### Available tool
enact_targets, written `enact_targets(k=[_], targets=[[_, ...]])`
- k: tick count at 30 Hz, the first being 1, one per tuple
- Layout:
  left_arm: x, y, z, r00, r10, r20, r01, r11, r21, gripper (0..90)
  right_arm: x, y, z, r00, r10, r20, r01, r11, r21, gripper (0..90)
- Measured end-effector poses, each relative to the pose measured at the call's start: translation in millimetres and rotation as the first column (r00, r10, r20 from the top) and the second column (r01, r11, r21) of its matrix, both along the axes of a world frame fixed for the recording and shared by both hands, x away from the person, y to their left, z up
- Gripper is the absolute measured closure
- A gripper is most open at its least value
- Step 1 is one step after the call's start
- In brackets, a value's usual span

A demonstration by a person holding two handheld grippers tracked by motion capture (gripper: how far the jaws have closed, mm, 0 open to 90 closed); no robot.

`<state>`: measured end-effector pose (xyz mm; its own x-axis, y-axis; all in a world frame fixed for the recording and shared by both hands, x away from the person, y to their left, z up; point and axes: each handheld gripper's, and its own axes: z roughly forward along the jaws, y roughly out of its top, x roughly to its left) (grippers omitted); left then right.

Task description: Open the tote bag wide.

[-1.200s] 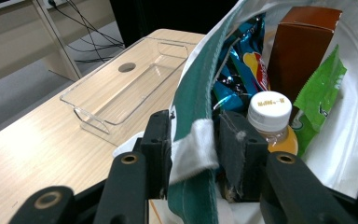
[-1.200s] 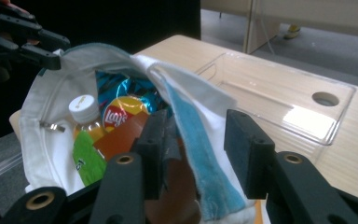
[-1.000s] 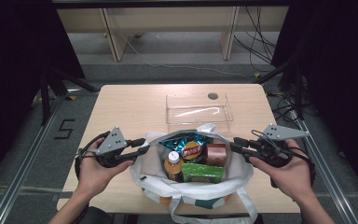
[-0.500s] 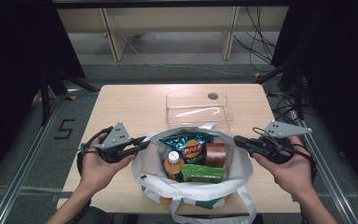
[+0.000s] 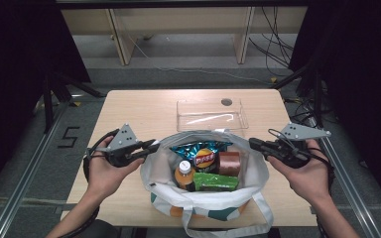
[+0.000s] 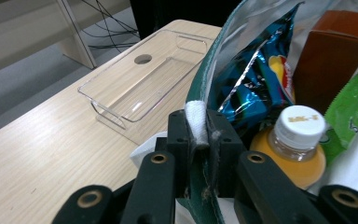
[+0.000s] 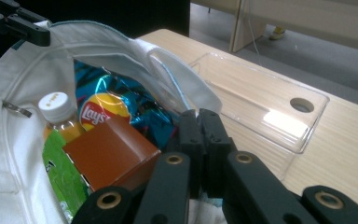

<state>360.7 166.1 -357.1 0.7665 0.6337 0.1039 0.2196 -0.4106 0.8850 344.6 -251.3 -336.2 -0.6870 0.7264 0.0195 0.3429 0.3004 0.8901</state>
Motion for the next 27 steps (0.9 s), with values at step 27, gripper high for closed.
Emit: enact_targets(k=[27], targets=[[17.1, -15.0, -26.3, 0.9994, 0.007, -0.034, -0.005, 0.9972, 0.075, 80.1, 11.0, 5.8, -33.9, 0.9981, -0.030, -0.053, 0.025, 0.995, -0.093, 89.5]])
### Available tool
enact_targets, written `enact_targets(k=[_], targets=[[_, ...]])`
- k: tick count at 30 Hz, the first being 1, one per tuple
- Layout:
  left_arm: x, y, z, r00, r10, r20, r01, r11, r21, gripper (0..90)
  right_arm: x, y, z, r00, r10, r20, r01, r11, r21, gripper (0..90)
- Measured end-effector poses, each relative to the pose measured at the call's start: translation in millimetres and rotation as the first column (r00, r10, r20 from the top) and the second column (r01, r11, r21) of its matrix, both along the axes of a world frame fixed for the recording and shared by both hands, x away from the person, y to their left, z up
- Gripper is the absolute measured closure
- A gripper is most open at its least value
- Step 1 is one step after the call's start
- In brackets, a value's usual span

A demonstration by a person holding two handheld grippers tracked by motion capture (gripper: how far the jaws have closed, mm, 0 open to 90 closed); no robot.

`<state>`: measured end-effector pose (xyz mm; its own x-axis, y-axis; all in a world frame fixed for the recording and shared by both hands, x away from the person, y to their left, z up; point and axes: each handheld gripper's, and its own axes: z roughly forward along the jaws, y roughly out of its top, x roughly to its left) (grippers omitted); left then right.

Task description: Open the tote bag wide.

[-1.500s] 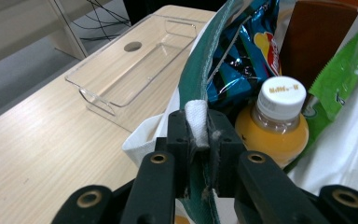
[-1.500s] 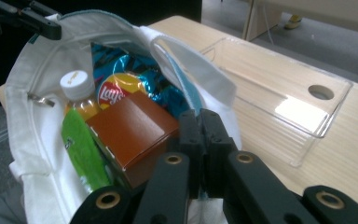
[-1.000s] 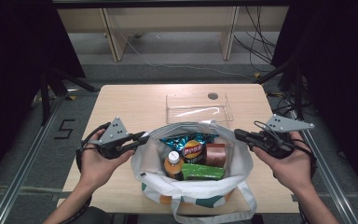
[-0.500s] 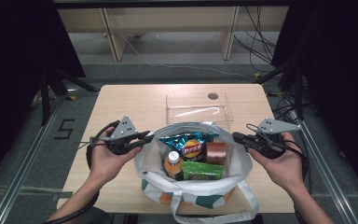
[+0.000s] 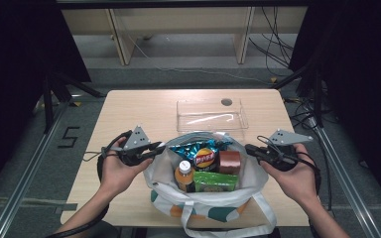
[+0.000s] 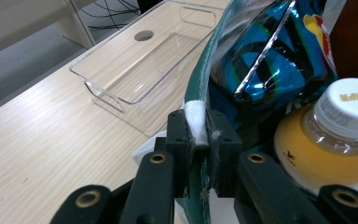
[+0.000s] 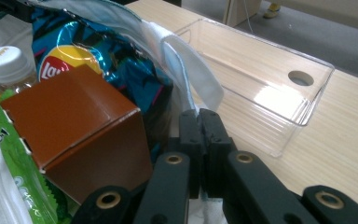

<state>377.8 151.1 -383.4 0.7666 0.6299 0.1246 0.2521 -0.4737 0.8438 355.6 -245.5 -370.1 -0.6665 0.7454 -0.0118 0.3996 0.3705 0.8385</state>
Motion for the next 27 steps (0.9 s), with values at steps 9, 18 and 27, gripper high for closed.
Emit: enact_targets(k=[9, 18, 27], targets=[[1.9, -3.3, -5.9, 0.9999, 0.004, -0.011, -0.004, 0.9997, 0.024, 80.1, 2.9, 1.3, -7.7, 0.9999, 0.009, -0.008, -0.009, 1.000, -0.017, 89.5], [5.0, -5.5, -19.9, 0.9995, 0.009, -0.030, -0.008, 0.9997, 0.023, 80.0, 4.8, 2.8, -19.4, 0.9992, -0.005, -0.039, 0.004, 1.000, -0.021, 89.4], [7.3, -8.6, -29.9, 0.9991, 0.016, -0.039, -0.014, 0.9987, 0.048, 80.0, 7.5, 3.1, -27.1, 0.9992, -0.006, -0.039, 0.005, 0.999, -0.034, 89.4]])
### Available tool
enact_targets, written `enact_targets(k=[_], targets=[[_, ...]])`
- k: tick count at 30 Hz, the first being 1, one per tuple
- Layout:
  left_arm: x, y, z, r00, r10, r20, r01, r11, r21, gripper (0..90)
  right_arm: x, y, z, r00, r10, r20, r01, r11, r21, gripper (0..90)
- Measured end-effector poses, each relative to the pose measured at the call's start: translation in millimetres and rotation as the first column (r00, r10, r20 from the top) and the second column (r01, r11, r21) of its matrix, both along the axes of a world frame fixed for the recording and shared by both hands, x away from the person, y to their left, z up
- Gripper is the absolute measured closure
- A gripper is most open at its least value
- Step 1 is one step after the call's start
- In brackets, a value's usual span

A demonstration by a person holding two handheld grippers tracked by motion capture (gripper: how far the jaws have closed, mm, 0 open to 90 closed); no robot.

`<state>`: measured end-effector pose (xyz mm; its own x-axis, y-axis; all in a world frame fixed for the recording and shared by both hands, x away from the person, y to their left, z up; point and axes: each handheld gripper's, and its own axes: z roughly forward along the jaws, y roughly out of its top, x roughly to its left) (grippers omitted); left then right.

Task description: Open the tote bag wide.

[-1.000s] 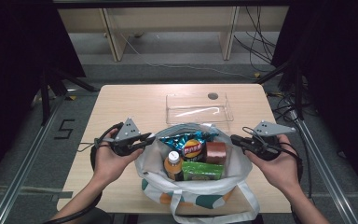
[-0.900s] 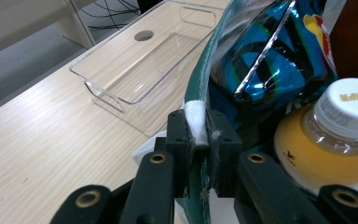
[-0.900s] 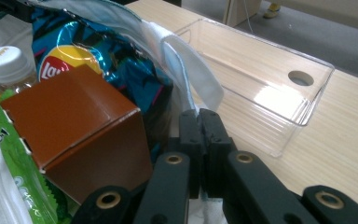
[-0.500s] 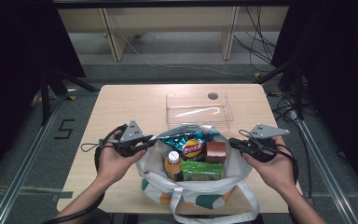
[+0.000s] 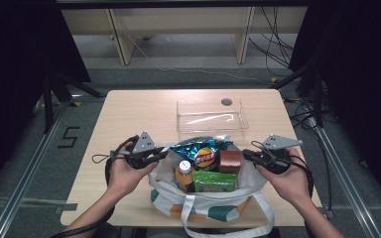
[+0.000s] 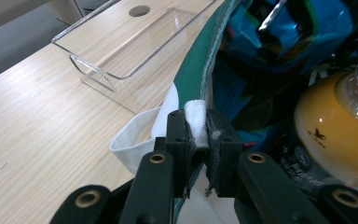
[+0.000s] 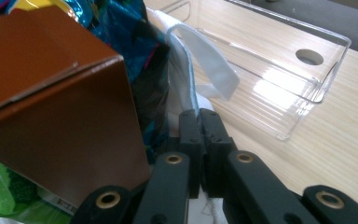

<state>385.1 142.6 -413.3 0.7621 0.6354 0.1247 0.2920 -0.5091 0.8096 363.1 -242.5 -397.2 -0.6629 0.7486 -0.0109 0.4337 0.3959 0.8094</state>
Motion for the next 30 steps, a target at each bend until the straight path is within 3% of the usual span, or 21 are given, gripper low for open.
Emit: enact_targets(k=[1, 2, 5, 6, 9, 11, 13, 16, 19, 21, 22, 25, 26, 27, 28, 29, 30], targets=[[0.3, -0.6, -1.5, 1.0000, -0.005, 0.008, 0.005, 1.0000, 0.003, 80.0, 1.5, 0.2, -2.6, 0.9999, 0.001, 0.014, -0.001, 1.000, -0.006, 89.4], [-0.1, -1.0, -2.3, 1.0000, -0.005, 0.007, 0.005, 0.9996, 0.029, 79.9, 0.6, 0.8, -3.4, 1.0000, 0.000, -0.004, 0.000, 1.000, -0.008, 89.3], [-1.5, -4.4, -6.7, 0.9998, -0.017, 0.012, 0.016, 0.9986, 0.050, 79.8, 1.8, 0.5, -8.0, 0.9999, -0.003, -0.010, 0.003, 1.000, -0.015, 89.2], [-1.3, -4.8, -7.6, 0.9998, -0.016, 0.012, 0.015, 0.9987, 0.050, 79.8, 3.3, -0.6, -9.0, 0.9999, 0.009, 0.007, -0.008, 1.000, -0.025, 89.2], [0.3, -5.4, -11.5, 0.9999, -0.011, 0.007, 0.011, 0.9994, 0.032, 79.8, 1.7, 0.9, -10.9, 0.9998, 0.001, -0.020, -0.001, 1.000, -0.019, 89.2], [0.2, -5.4, -13.1, 0.9999, -0.014, -0.001, 0.014, 0.9989, 0.045, 79.8, 3.3, 0.6, -13.1, 1.0000, 0.007, 0.007, -0.007, 0.999, -0.031, 89.1], [-0.1, -6.8, -16.0, 0.9999, -0.016, -0.005, 0.016, 0.9994, 0.030, 79.8, 2.5, 1.6, -14.5, 0.9996, 0.007, -0.026, -0.008, 1.000, -0.025, 89.1], [1.1, -6.4, -16.0, 0.9998, -0.018, -0.004, 0.018, 0.9992, 0.036, 79.8, 4.1, 0.9, -17.8, 0.9999, 0.010, -0.008, -0.010, 1.000, -0.029, 89.1], [1.9, -7.2, -16.5, 0.9999, -0.015, -0.006, 0.016, 0.9989, 0.045, 79.8, 3.3, 1.3, -19.5, 0.9987, -0.007, -0.050, 0.005, 1.000, -0.024, 89.1], [2.3, -8.4, -18.6, 0.9998, -0.018, -0.005, 0.018, 0.9991, 0.038, 79.8, 6.5, 0.3, -22.3, 0.9997, 0.000, -0.023, -0.001, 0.999, -0.034, 89.1], [1.8, -9.3, -19.8, 0.9999, -0.010, -0.012, 0.010, 0.9995, 0.031, 79.8, 6.6, 0.5, -24.4, 0.9988, -0.002, -0.049, 0.000, 0.999, -0.038, 89.1], [2.2, -10.3, -21.4, 0.9996, -0.023, -0.013, 0.024, 0.9989, 0.040, 79.9, 7.9, 0.0, -27.2, 0.9993, -0.002, -0.037, 0.000, 0.999, -0.045, 89.1], [2.6, -10.1, -21.7, 0.9996, -0.023, -0.014, 0.023, 0.9988, 0.043, 79.8, 6.9, 0.5, -27.4, 0.9981, -0.013, -0.061, 0.010, 0.999, -0.039, 89.2], [2.5, -10.2, -22.0, 0.9997, -0.018, -0.019, 0.019, 0.9991, 0.037, 79.9, 8.5, -0.4, -28.4, 0.9992, -0.002, -0.039, 0.000, 0.999, -0.045, 89.2], [2.8, -9.8, -22.2, 0.9996, -0.021, -0.020, 0.022, 0.9992, 0.034, 79.8, 6.6, 0.9, -28.6, 0.9979, -0.014, -0.063, 0.012, 0.999, -0.034, 89.2], [2.7, -9.7, -22.4, 0.9996, -0.020, -0.021, 0.020, 0.9993, 0.032, 79.8, 7.0, -0.2, -28.2, 0.9983, -0.004, -0.058, 0.001, 0.999, -0.050, 89.2], [2.7, -9.8, -22.5, 0.9996, -0.020, -0.019, 0.021, 0.9992, 0.033, 79.8, 5.9, 1.3, -29.0, 0.9974, -0.012, -0.071, 0.010, 0.999, -0.036, 89.2]])
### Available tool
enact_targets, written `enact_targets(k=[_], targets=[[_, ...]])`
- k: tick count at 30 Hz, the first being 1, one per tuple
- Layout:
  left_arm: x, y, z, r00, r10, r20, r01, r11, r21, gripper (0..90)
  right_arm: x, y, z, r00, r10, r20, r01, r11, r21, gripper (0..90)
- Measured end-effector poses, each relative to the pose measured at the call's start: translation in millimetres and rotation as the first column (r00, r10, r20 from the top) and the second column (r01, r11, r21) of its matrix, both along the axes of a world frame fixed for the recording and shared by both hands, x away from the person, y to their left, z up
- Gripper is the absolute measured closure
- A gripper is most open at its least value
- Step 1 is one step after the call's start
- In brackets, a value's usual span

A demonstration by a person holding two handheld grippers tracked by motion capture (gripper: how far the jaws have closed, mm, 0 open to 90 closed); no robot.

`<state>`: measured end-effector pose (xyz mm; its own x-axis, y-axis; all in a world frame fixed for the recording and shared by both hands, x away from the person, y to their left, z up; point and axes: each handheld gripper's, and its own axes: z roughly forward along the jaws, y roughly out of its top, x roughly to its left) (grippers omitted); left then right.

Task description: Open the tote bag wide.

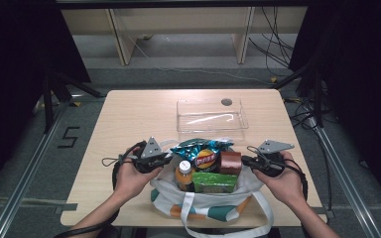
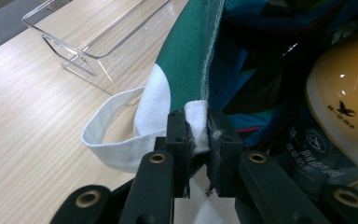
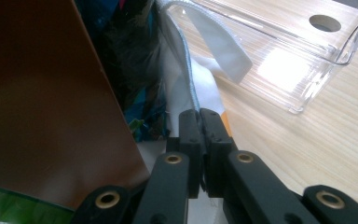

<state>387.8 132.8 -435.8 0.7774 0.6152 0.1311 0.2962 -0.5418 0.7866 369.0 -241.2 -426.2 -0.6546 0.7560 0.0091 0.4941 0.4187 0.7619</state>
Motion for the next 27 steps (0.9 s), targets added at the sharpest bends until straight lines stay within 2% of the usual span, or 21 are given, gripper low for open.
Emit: enact_targets(k=[1, 2, 5, 6, 8, 11, 12, 14, 15, 16, 17, 18, 19, 20, 21, 22, 23, 24, 25, 26, 27], targets=[[-0.1, -0.2, -0.3, 1.0000, 0.001, 0.002, -0.001, 1.0000, 0.000, 79.8, 1.1, -0.6, -1.3, 0.9998, 0.011, 0.019, -0.010, 1.000, -0.007, 89.2], [0.3, 0.0, -0.1, 1.0000, -0.007, 0.006, 0.007, 1.0000, 0.007, 79.8, 0.2, -0.1, -1.5, 1.0000, 0.007, -0.001, -0.007, 1.000, -0.004, 89.2], [0.4, -0.4, -1.4, 1.0000, -0.007, 0.004, 0.007, 1.0000, -0.001, 79.7, 2.1, -0.4, -3.3, 0.9998, 0.009, 0.016, -0.009, 1.000, -0.005, 89.2], [0.4, -0.4, -1.7, 1.0000, -0.006, 0.001, 0.006, 1.0000, -0.004, 79.7, 2.0, -0.9, -3.1, 1.0000, 0.006, 0.001, -0.006, 1.000, -0.007, 89.2], [0.4, -0.4, -1.8, 1.0000, -0.004, 0.000, 0.004, 1.0000, -0.008, 79.7, 4.0, -1.8, -4.1, 0.9996, 0.016, 0.024, -0.016, 1.000, -0.016, 89.2], [-0.5, 1.3, 0.2, 1.0000, 0.004, -0.002, -0.004, 0.9998, -0.019, 78.7, 4.0, -2.1, -4.2, 0.9997, 0.017, 0.020, -0.016, 1.000, -0.010, 86.7], [-1.7, 2.2, 1.8, 0.9997, 0.016, -0.019, -0.016, 0.9993, -0.033, 77.9, 1.8, -1.6, -1.9, 0.9998, 0.001, -0.019, -0.001, 1.000, 0.007, 82.1], [-3.0, 5.2, 3.1, 0.9997, 0.019, -0.016, -0.020, 0.9980, -0.059, 74.7, 1.8, -3.3, 1.1, 1.0000, -0.003, 0.007, 0.003, 0.999, 0.040, 76.5], [-3.5, 7.7, 4.5, 0.9997, 0.018, -0.015, -0.018, 0.9984, -0.054, 70.1, 0.7, -5.4, 7.2, 0.9996, -0.005, 0.029, 0.003, 0.998, 0.064, 71.7], [-5.6, 8.8, 5.1, 0.9992, 0.032, -0.024, -0.033, 0.9971, -0.068, 70.1, 0.7, -5.4, 7.2, 0.9996, -0.005, 0.029, 0.003, 0.998, 0.064, 71.7], [-6.5, 10.3, 5.6, 0.9995, 0.026, -0.016, -0.027, 0.9969, -0.074, 67.9, -1.6, -5.0, 10.8, 0.9994, -0.019, 0.029, 0.016, 0.996, 0.089, 69.3], [-8.3, 11.7, 6.5, 0.9995, 0.029, -0.016, -0.030, 0.9960, -0.084, 65.4, -0.3, -7.3, 14.0, 0.9989, -0.005, 0.046, 0.001, 0.997, 0.081, 68.6], [-9.6, 13.2, 8.0, 0.9995, 0.029, -0.011, -0.030, 0.9946, -0.099, 61.4, -1.1, -7.7, 16.3, 0.9988, -0.016, 0.046, 0.012, 0.996, 0.092, 67.7], [-11.1, 14.9, 10.6, 0.9994, 0.033, -0.006, -0.033, 0.9950, -0.094, 57.0, -0.8, -9.0, 18.9, 0.9984, -0.018, 0.053, 0.012, 0.995, 0.098, 65.9], [-12.3, 16.3, 12.1, 0.9995, 0.032, -0.009, -0.033, 0.9935, -0.109, 49.7, -0.8, -10.1, 23.1, 0.9975, -0.027, 0.065, 0.019, 0.993, 0.120, 63.5], [-14.4, 17.1, 13.0, 0.9990, 0.043, -0.006, -0.044, 0.9888, -0.142, 49.7, -0.8, -10.1, 23.1, 0.9975, -0.027, 0.065, 0.019, 0.993, 0.120, 63.5], [-15.4, 19.6, 14.3, 0.9993, 0.037, 0.008, -0.035, 0.9890, -0.144, 48.3, 0.6, -11.9, 25.7, 0.9962, -0.016, 0.086, 0.006, 0.993, 0.114, 62.5], [-16.6, 22.4, 15.3, 0.9995, 0.028, 0.013, -0.026, 0.9899, -0.139, 45.0, -0.5, -11.4, 27.5, 0.9965, -0.019, 0.081, 0.008, 0.991, 0.133, 61.3], [-19.1, 24.3, 14.7, 0.9989, 0.037, 0.029, -0.032, 0.9850, -0.170, 42.9, -1.0, -12.0, 31.0, 0.9962, -0.021, 0.085, 0.010, 0.991, 0.131, 60.2], [-19.5, 26.4, 14.8, 0.9986, 0.031, 0.043, -0.023, 0.9851, -0.170, 42.4, -0.6, -11.1, 33.8, 0.9948, -0.025, 0.099, 0.010, 0.989, 0.145, 59.4], [-21.4, 27.9, 14.6, 0.9983, 0.045, 0.037, -0.037, 0.9833, -0.178, 41.9, -1.0, -11.0, 36.2, 0.9939, -0.035, 0.105, 0.019, 0.989, 0.149, 59.0]])
